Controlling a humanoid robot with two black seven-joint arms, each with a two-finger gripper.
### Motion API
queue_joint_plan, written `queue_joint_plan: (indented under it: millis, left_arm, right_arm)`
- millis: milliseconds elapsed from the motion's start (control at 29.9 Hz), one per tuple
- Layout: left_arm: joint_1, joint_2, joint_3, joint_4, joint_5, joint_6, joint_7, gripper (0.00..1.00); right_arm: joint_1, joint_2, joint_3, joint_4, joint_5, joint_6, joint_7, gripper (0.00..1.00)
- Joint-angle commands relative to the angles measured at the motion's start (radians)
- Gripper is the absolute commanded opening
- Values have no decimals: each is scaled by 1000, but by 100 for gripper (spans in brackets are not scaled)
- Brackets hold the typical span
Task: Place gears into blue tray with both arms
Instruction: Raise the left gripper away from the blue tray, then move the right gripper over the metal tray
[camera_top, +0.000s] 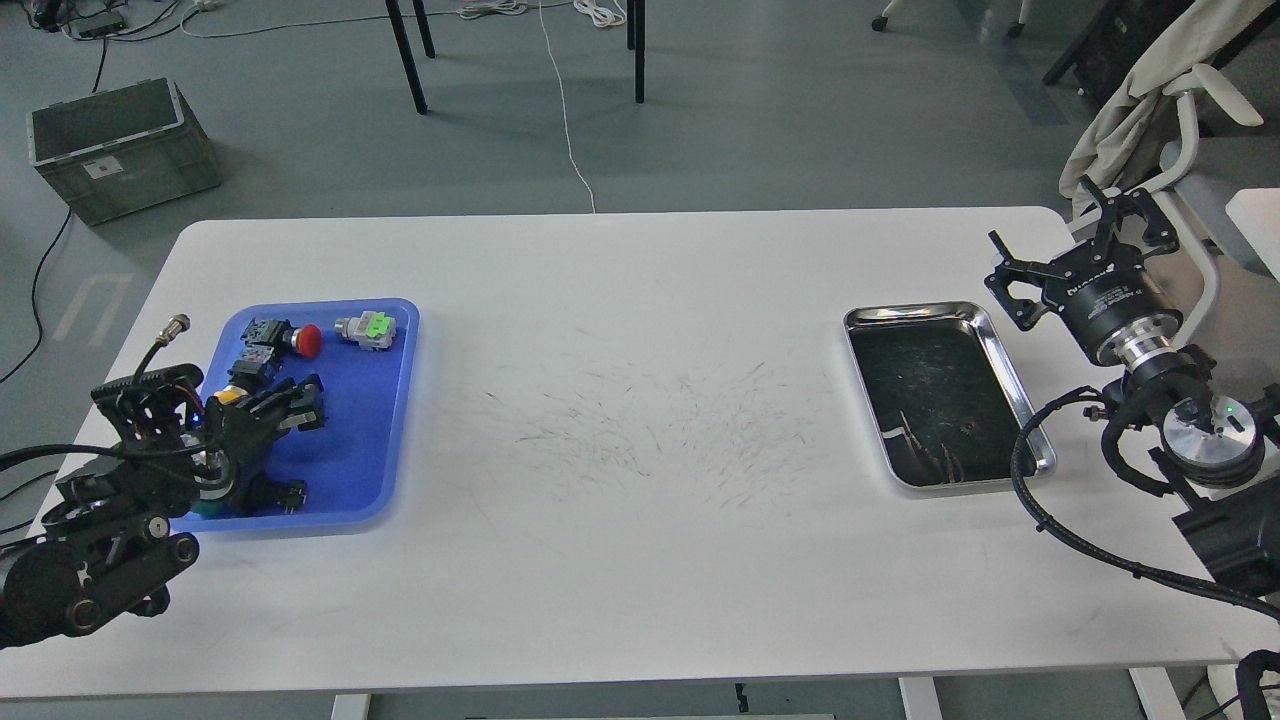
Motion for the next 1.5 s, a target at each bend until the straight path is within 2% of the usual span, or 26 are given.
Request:
queue_joint_plan:
  millis: [0, 167, 368, 501, 668, 835, 1002, 1136, 1236, 1337, 1470]
  left_arm:
    - [-3, 0, -3, -2, -2, 2, -5, 59]
    - [-21, 8, -18, -7, -14, 5, -13, 81]
    - [-90, 15, -75, -28, -121, 13, -4, 96]
    - [-184, 17, -136, -62, -347, 5, 9, 97]
    - [-267, -23, -167, -61, -758, 5, 3, 97]
    - [-322, -89, -303, 5, -1001, -10, -7, 98]
    - [-304, -196, -475, 97, -1027, -182, -10, 98]
    - [-212, -256, -615, 151, -1044, -256, -8, 98]
    - [-170, -261, -669, 157, -1053, -348, -5, 98]
    - [-144, -256, -673, 159, -1110, -391, 3, 98]
    - [-135, -258, -673, 159, -1131, -395, 0, 98]
  right_arm:
    - [0, 2, 0, 0, 0, 0, 0, 94]
    - [1, 3, 0, 0, 0, 0, 0, 94]
    - [3, 6, 0, 0, 0, 0, 0, 94]
    - [11, 6, 0, 2, 0, 0, -1, 94]
    - [31, 8, -2, 6, 0, 0, -3, 95]
    - [63, 12, -2, 11, 0, -4, -1, 97]
    - [100, 14, -2, 18, 0, -35, -4, 97]
    - [129, 12, -29, 23, -5, -38, -8, 97]
    - [156, -3, -86, 57, -6, -39, -9, 97]
    - [161, -52, -115, 118, -11, -39, -9, 97]
    - [178, -127, -150, 207, -12, -52, -11, 97]
